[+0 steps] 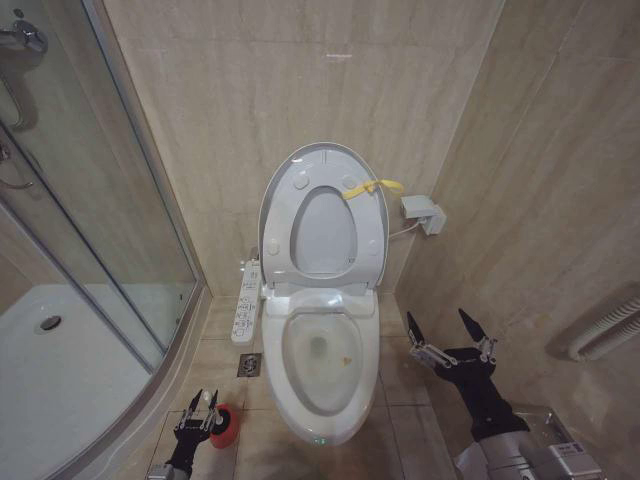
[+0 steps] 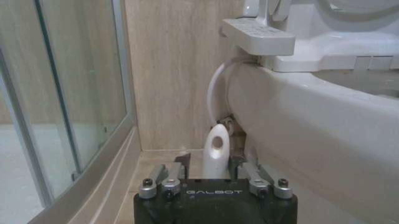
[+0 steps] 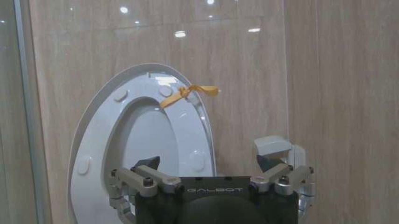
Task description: Open the toilet lid, clean the toilet bowl with a toilet brush, close the toilet lid, and flush.
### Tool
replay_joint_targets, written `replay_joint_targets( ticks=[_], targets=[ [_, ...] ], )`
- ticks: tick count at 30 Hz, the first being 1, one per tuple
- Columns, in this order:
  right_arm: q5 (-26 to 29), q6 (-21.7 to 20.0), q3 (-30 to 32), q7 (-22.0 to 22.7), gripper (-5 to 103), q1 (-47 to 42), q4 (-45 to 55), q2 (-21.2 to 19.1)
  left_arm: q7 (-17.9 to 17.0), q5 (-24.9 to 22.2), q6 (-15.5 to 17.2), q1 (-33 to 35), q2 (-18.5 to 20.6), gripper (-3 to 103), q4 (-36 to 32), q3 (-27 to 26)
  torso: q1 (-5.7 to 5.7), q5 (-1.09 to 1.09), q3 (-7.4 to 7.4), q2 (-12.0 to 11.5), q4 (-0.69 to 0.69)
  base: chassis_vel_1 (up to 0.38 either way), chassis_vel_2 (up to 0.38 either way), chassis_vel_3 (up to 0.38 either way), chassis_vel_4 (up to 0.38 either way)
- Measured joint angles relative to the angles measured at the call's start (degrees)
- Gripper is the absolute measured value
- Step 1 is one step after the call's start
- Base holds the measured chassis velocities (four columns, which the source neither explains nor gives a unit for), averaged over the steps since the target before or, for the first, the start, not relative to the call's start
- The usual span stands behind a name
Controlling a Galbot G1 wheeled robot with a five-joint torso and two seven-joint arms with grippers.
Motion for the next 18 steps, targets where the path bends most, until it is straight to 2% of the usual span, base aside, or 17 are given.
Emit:
replay_joint_targets(
  ticks=[2,3,18],
  targets=[
    [0.0,0.0,0.0,0.0,100,0.0,0.0,0.0,0.2,0.0,-0.2,0.0,0.0,56,0.1,-0.2,0.00,0.00,0.00,0.0,0.00,0.000,0.000,0.000,0.000],
    [0.0,0.0,0.0,0.0,100,0.0,0.0,0.0,0.3,-0.1,-0.4,0.1,0.1,29,0.2,-0.3,0.00,0.00,0.00,0.0,0.00,0.000,0.000,0.000,0.000],
    [0.0,0.0,0.0,0.0,100,0.0,0.0,0.0,0.6,-2.1,-1.4,2.9,0.4,25,-2.1,-1.8,0.00,0.00,0.00,0.0,0.00,0.000,0.000,0.000,0.000]
  ],
)
